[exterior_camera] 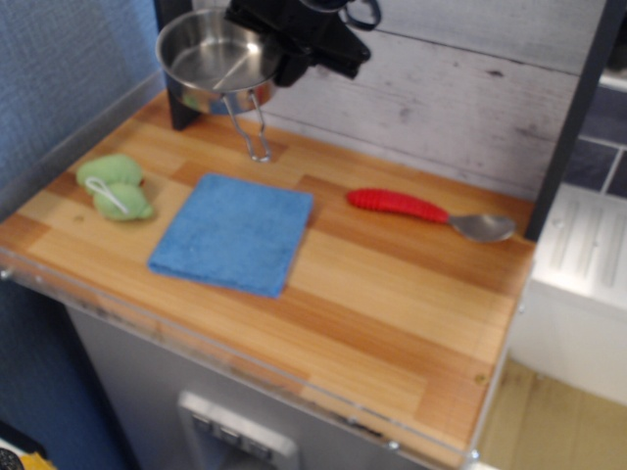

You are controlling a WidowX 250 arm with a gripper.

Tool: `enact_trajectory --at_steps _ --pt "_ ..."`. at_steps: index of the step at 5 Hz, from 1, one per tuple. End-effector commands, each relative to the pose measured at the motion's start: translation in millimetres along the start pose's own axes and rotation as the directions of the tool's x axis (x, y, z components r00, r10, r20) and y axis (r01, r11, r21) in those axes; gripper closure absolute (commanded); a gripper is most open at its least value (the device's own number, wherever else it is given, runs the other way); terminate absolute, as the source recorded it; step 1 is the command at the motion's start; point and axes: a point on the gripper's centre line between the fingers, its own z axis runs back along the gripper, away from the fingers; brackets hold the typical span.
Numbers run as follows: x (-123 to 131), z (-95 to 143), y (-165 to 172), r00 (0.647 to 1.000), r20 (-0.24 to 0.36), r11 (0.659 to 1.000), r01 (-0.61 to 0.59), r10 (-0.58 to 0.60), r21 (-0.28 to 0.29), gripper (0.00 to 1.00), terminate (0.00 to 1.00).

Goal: PICK UP THE VESSEL AND PUT ANOTHER SIDE OF THE TABLE

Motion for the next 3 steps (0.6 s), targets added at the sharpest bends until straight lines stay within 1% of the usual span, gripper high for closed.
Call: enact_trajectory --at_steps 1,2,3 --pt "-28.9 55.2 -38.7 0.996 0.03 0.993 -0.08 0.083 -0.082 1.0 0.0" --pt "-52.5 71.0 -62.0 0.993 0.004 0.988 -0.12 0.121 -0.1 1.0 0.0" --pt "-74.4 79.5 -83.3 0.991 -0.021 0.984 -0.135 0.133 -0.12 1.0 0.0"
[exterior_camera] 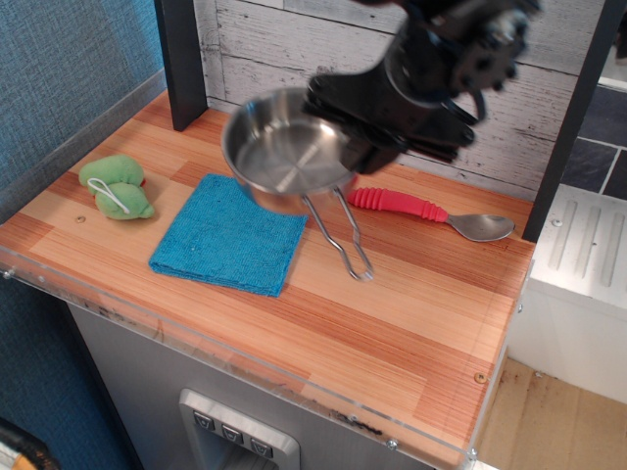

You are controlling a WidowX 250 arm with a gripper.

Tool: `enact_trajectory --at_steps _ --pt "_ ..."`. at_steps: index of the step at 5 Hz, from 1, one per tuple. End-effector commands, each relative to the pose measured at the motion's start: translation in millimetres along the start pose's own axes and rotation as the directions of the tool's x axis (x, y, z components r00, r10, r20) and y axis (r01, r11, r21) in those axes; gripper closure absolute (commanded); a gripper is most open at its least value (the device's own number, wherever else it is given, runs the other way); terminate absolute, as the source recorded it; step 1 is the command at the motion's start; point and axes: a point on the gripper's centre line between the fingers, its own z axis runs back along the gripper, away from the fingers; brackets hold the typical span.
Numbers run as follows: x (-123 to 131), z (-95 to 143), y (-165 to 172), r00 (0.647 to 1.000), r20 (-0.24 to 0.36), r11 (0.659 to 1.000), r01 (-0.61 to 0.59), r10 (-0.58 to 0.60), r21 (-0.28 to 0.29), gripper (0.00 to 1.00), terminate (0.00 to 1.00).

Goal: PICK UP THE VESSEL AND PUT ANOTHER SIDE OF THE TABLE

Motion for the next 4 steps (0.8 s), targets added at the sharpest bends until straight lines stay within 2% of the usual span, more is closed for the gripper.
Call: enact_trajectory --at_steps 1,2,4 --pt "-32.2 19.6 -27.7 0.999 -0.004 0.998 -0.034 0.034 -0.054 1.0 0.0" --pt "-47.5 13.6 -41.4 1.0 -0.001 0.998 -0.002 0.002 -0.061 1.0 0.0" --pt "-68.0 -9.9 -59.5 0.999 -0.047 0.999 0.007 -0.01 -0.052 1.0 0.0"
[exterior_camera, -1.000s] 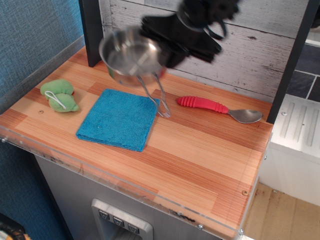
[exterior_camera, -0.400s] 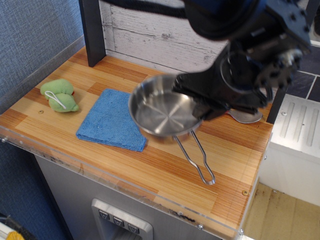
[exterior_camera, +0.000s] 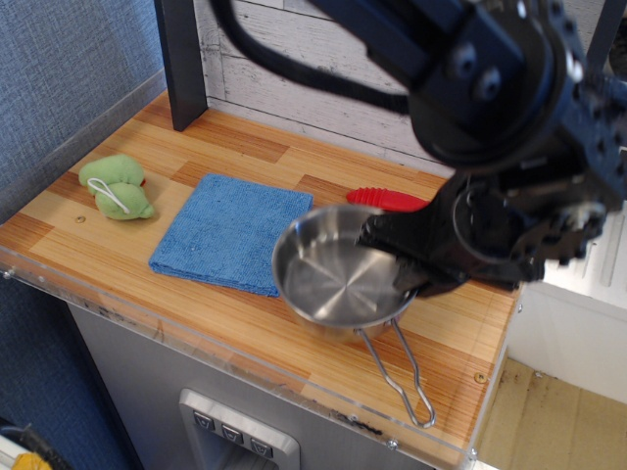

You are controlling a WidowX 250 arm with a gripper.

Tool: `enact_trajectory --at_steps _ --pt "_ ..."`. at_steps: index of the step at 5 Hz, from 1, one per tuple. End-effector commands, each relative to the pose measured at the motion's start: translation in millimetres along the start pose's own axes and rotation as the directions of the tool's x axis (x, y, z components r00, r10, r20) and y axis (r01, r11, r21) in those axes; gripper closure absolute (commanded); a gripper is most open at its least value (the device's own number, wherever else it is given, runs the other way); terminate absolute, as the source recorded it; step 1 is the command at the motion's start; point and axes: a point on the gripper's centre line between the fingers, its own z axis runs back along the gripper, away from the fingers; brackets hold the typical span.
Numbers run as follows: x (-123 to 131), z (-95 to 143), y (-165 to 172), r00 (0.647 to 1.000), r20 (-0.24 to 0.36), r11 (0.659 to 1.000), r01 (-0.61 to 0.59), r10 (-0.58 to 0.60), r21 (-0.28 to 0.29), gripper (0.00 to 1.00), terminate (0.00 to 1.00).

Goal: PICK UP THE VESSEL AND PUT ANOTHER SIDE OF THE TABLE

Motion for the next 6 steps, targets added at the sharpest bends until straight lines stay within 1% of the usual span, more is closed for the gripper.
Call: enact_trajectory --at_steps 1,2,4,5,6 --pt "3.5 -3.0 -12.3 1.0 -0.006 1.0 0.015 -0.015 -0.016 1.0 0.0" --pt "7.8 -0.9 -11.5 1.0 -0.008 1.0 -0.017 0.017 0.003 0.0 0.0" --pt "7.0 -0.6 -10.5 1.0 -0.007 1.0 0.009 -0.009 0.002 0.0 0.0" --pt "12.9 5.1 -10.5 1.0 0.006 1.0 0.016 -0.016 -0.018 0.0 0.0" --pt "25.1 21.4 -11.8 0.999 0.053 0.998 0.011 -0.008 -0.059 0.0 0.0"
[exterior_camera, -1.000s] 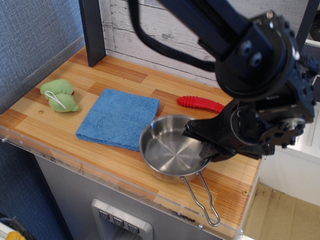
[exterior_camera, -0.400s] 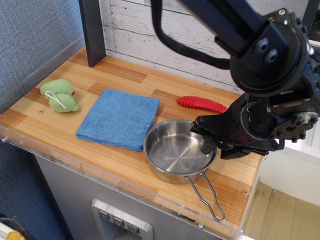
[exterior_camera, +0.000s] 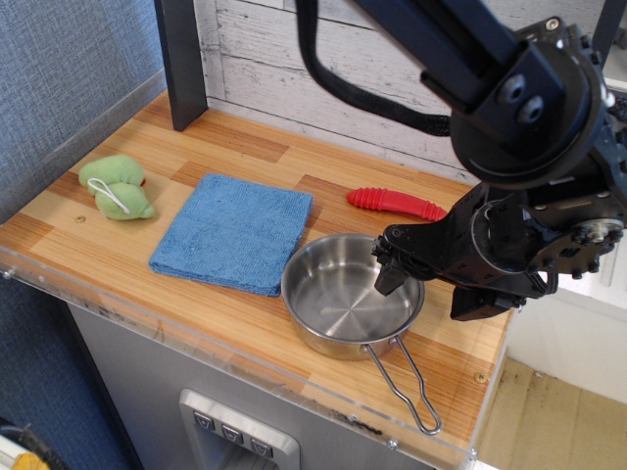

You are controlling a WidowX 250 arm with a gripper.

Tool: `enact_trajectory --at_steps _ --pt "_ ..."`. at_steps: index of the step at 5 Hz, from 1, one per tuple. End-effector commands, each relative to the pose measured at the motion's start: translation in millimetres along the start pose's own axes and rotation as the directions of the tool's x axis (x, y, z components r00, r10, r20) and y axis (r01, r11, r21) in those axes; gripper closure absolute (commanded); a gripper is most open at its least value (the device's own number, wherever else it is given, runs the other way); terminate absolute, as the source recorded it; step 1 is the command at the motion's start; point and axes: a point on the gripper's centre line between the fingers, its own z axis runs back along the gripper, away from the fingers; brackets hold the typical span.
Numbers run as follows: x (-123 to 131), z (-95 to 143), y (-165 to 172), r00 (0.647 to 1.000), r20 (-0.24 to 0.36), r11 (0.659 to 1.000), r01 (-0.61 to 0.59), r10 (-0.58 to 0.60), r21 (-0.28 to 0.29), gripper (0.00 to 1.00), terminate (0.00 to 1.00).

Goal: PICK UP THE VESSEL AND PUT ANOTHER SIDE OF THE TABLE

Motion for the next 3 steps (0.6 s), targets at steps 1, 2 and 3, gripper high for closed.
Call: enact_trajectory --at_steps 1,2,3 --pt "39.2 57.1 11.5 0.988 0.107 0.983 -0.095 0.112 -0.155 0.0 0.0" --pt "46.9 76.3 24.4 0.978 0.143 0.977 -0.124 0.15 -0.174 0.0 0.0" --pt "46.9 76.3 24.4 0.978 0.143 0.977 -0.124 0.15 -0.174 0.0 0.0"
